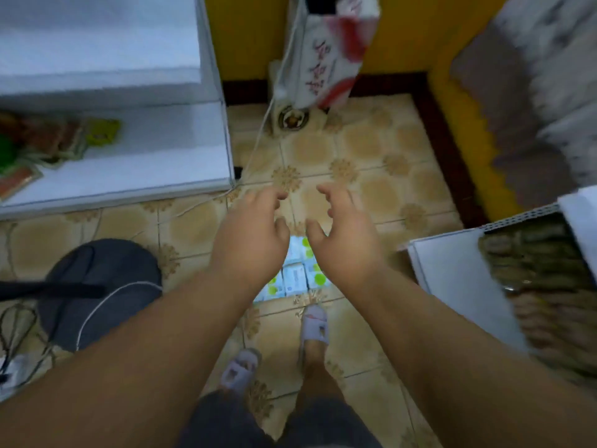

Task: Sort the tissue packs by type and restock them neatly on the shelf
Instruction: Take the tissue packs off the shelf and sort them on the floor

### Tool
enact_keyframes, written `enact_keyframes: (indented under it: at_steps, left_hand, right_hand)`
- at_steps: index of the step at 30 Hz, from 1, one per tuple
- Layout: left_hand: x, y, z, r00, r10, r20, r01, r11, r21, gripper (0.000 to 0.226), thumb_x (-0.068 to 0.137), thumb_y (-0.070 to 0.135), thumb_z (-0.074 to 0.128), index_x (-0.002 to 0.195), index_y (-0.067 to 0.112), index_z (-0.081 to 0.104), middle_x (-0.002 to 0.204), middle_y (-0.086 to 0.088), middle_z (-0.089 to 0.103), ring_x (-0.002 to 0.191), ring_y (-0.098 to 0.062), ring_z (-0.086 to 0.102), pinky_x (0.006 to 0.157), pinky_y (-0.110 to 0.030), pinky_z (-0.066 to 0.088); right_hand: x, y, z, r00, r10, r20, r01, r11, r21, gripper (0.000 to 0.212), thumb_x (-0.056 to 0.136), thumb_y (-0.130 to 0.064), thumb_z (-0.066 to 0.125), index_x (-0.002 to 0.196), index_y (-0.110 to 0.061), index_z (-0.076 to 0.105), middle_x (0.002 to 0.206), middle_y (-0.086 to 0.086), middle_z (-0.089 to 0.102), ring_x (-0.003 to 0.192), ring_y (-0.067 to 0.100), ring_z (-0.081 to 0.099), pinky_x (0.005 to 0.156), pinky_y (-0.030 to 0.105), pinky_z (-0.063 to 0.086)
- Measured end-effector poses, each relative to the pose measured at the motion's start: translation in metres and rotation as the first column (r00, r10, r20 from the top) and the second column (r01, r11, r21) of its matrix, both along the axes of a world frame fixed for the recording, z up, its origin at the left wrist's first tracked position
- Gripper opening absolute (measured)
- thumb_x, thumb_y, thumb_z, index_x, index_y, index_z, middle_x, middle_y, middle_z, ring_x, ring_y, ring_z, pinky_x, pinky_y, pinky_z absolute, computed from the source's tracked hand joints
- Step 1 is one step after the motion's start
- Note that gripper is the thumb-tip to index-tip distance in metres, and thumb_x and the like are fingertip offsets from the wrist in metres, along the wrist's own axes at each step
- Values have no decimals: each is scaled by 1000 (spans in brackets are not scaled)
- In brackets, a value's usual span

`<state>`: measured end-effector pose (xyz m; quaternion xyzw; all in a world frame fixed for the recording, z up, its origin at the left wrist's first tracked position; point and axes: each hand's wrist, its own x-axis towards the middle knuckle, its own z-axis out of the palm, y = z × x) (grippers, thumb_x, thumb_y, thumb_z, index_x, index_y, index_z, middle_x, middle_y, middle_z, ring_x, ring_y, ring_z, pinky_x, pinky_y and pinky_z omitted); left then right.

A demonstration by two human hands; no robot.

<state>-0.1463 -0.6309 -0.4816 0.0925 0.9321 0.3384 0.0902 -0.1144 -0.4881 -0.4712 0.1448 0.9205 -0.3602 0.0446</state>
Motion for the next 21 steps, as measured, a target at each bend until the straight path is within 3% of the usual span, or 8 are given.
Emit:
enact_keyframes:
  at_steps: [3, 7, 14, 18, 21]
  left_hand:
    - [4, 24, 92, 967, -175, -184, 200, 972, 123, 41, 87, 15, 56, 125, 32, 55, 117, 4, 57, 99, -17, 58, 86, -40, 50]
    - [35, 67, 204, 849, -366, -381, 456, 872, 179, 41, 90, 16, 56, 126, 36, 54, 118, 5, 53, 100, -16, 56, 86, -42, 50]
    - [170, 130, 338, 614, -543, -572, 748, 632, 202, 39, 93, 18, 53, 128, 36, 53, 117, 4, 50, 101, -18, 55, 85, -43, 51]
    - [260, 157, 386, 508, -602, -617, 840, 505, 198, 40, 95, 20, 51, 130, 39, 50, 123, 6, 50, 96, -14, 56, 84, -41, 52]
    - [333, 177, 406, 459, -621, -635, 880, 417, 228, 42, 95, 18, 52, 131, 41, 48, 123, 8, 50, 92, -9, 55, 83, -38, 52]
  right_hand:
    - [31, 16, 96, 962, -157, -221, 172, 984, 52, 51, 90, -27, 61, 139, -27, 44, 130, -3, 48, 115, 15, 52, 93, 32, 46]
    - [96, 34, 201, 788, -401, -468, 476, 878, 49, 46, 91, -27, 62, 135, -27, 47, 126, -5, 50, 113, 11, 51, 95, 34, 47]
    - [262, 54, 335, 499, -584, -640, 735, 676, -44, 42, 91, -28, 62, 130, -36, 47, 123, -11, 49, 107, 5, 53, 94, 35, 50]
    - [364, 63, 384, 359, -628, -691, 818, 568, -90, 45, 90, -27, 65, 129, -40, 47, 120, -15, 48, 99, 2, 54, 76, 15, 44]
    - [443, 67, 408, 288, -636, -716, 864, 495, -92, 43, 91, -29, 63, 129, -41, 46, 123, -17, 48, 100, 0, 55, 78, 19, 47]
